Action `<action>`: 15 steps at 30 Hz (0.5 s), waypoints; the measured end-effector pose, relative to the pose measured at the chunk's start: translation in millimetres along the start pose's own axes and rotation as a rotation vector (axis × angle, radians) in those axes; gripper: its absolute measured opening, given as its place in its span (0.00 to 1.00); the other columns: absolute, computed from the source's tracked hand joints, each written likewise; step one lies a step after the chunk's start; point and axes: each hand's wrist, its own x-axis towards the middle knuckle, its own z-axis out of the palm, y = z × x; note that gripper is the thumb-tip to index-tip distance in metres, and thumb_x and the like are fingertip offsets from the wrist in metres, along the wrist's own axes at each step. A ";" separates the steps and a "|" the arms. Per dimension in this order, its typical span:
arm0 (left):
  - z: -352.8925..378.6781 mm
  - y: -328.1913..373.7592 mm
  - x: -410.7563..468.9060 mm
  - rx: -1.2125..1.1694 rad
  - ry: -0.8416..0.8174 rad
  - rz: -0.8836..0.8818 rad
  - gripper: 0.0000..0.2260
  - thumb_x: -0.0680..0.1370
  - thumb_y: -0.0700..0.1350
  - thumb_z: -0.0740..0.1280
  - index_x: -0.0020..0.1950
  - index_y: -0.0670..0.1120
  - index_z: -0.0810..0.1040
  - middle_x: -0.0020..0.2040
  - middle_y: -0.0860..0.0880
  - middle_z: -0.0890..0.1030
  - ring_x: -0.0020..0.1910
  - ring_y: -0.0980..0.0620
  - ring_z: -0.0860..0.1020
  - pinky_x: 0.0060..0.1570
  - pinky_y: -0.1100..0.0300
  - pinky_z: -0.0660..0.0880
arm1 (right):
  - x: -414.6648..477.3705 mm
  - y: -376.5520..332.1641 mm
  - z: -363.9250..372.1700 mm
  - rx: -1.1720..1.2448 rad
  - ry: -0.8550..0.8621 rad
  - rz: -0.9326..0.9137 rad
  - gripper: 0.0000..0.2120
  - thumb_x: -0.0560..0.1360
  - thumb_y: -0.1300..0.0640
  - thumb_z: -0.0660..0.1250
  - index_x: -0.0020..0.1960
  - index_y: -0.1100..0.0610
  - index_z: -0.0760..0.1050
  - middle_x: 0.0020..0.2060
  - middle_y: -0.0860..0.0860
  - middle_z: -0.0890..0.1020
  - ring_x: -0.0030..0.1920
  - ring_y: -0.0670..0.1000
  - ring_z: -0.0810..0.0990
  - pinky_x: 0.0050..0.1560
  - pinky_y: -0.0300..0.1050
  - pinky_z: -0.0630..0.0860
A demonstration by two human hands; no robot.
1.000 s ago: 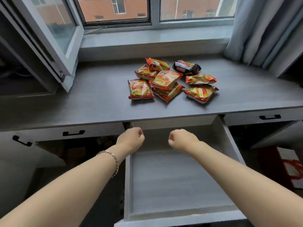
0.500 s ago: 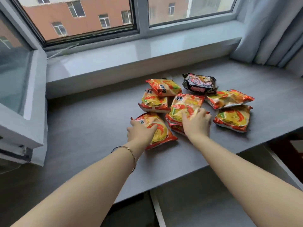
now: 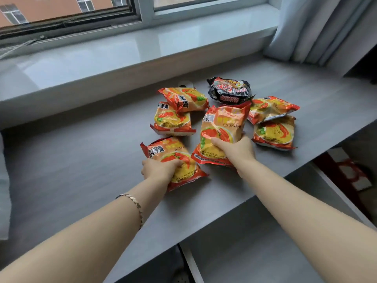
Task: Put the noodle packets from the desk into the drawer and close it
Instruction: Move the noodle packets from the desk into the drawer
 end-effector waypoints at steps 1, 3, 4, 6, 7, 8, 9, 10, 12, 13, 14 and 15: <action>-1.3 -2.4 -10.5 -0.003 0.014 0.027 0.40 0.68 0.50 0.77 0.72 0.41 0.59 0.71 0.39 0.67 0.67 0.39 0.70 0.64 0.46 0.71 | -11.8 7.4 -12.4 0.014 -0.010 -0.034 0.38 0.64 0.49 0.77 0.68 0.59 0.66 0.62 0.53 0.77 0.61 0.55 0.76 0.64 0.51 0.73; -2.2 -10.3 -36.9 0.016 0.035 0.139 0.34 0.71 0.46 0.74 0.70 0.42 0.60 0.69 0.40 0.67 0.67 0.40 0.70 0.62 0.48 0.71 | -38.6 26.3 -42.0 0.057 -0.044 -0.092 0.33 0.65 0.52 0.76 0.65 0.56 0.68 0.54 0.49 0.78 0.55 0.50 0.78 0.57 0.45 0.75; -2.2 -16.7 -51.4 0.013 0.022 0.216 0.30 0.71 0.44 0.74 0.67 0.43 0.61 0.66 0.42 0.69 0.64 0.41 0.72 0.59 0.49 0.73 | -52.4 39.1 -57.5 0.077 -0.060 -0.119 0.30 0.66 0.54 0.76 0.63 0.53 0.68 0.51 0.46 0.78 0.51 0.47 0.78 0.53 0.42 0.76; 2.7 -33.1 -83.5 -0.001 -0.059 0.369 0.23 0.70 0.41 0.74 0.58 0.46 0.64 0.53 0.49 0.75 0.53 0.49 0.77 0.46 0.57 0.77 | -79.5 71.8 -88.7 0.108 -0.052 -0.141 0.24 0.68 0.57 0.74 0.59 0.51 0.67 0.46 0.42 0.77 0.46 0.40 0.77 0.45 0.34 0.74; 5.7 -41.7 -97.9 0.020 -0.109 0.429 0.22 0.70 0.39 0.73 0.55 0.48 0.64 0.47 0.53 0.75 0.47 0.53 0.77 0.41 0.61 0.76 | -90.9 91.3 -100.7 0.112 -0.016 -0.129 0.22 0.69 0.58 0.73 0.58 0.51 0.66 0.46 0.42 0.77 0.45 0.40 0.77 0.43 0.33 0.73; 12.6 -52.1 -113.1 0.065 -0.163 0.473 0.21 0.69 0.38 0.73 0.53 0.49 0.65 0.44 0.56 0.75 0.44 0.57 0.77 0.38 0.63 0.75 | -101.3 114.2 -114.3 0.099 0.031 -0.095 0.20 0.71 0.58 0.71 0.58 0.51 0.66 0.46 0.43 0.77 0.45 0.42 0.77 0.43 0.34 0.73; 19.7 -63.2 -126.1 0.123 -0.222 0.502 0.20 0.69 0.38 0.73 0.52 0.49 0.66 0.43 0.56 0.76 0.43 0.59 0.77 0.39 0.61 0.77 | -110.6 138.1 -124.7 0.070 0.071 -0.039 0.18 0.72 0.57 0.70 0.58 0.51 0.67 0.47 0.45 0.78 0.46 0.46 0.78 0.44 0.38 0.73; 27.2 -74.2 -136.9 0.193 -0.288 0.521 0.19 0.68 0.39 0.73 0.52 0.50 0.67 0.43 0.56 0.78 0.43 0.58 0.79 0.41 0.57 0.79 | -117.3 161.3 -132.0 0.031 0.099 0.032 0.17 0.73 0.55 0.69 0.59 0.51 0.67 0.48 0.48 0.78 0.47 0.50 0.77 0.46 0.42 0.72; 46.8 -99.0 -151.2 0.396 -0.442 0.524 0.19 0.68 0.42 0.71 0.54 0.51 0.68 0.46 0.54 0.81 0.45 0.55 0.81 0.46 0.52 0.81 | -125.1 207.9 -143.8 -0.055 0.120 0.181 0.18 0.74 0.52 0.67 0.62 0.54 0.68 0.49 0.51 0.77 0.51 0.55 0.78 0.49 0.46 0.72; 57.2 -112.1 -153.6 0.515 -0.509 0.513 0.19 0.68 0.43 0.70 0.55 0.52 0.68 0.47 0.54 0.82 0.46 0.54 0.81 0.47 0.52 0.81 | -125.6 229.1 -147.1 -0.093 0.114 0.244 0.19 0.74 0.51 0.66 0.62 0.57 0.69 0.49 0.53 0.77 0.52 0.58 0.78 0.49 0.47 0.72; 66.9 -125.4 -153.5 0.632 -0.554 0.495 0.20 0.68 0.44 0.69 0.57 0.52 0.68 0.49 0.53 0.82 0.47 0.53 0.81 0.48 0.52 0.81 | -123.7 247.4 -148.5 -0.119 0.107 0.294 0.19 0.74 0.51 0.66 0.61 0.59 0.69 0.50 0.54 0.77 0.53 0.59 0.79 0.49 0.47 0.72; 76.5 -137.3 -151.9 0.736 -0.573 0.470 0.20 0.69 0.45 0.68 0.59 0.51 0.68 0.51 0.52 0.82 0.49 0.52 0.81 0.49 0.52 0.81 | -120.9 262.6 -149.1 -0.132 0.106 0.338 0.17 0.74 0.51 0.67 0.58 0.60 0.70 0.51 0.57 0.79 0.52 0.60 0.79 0.48 0.48 0.73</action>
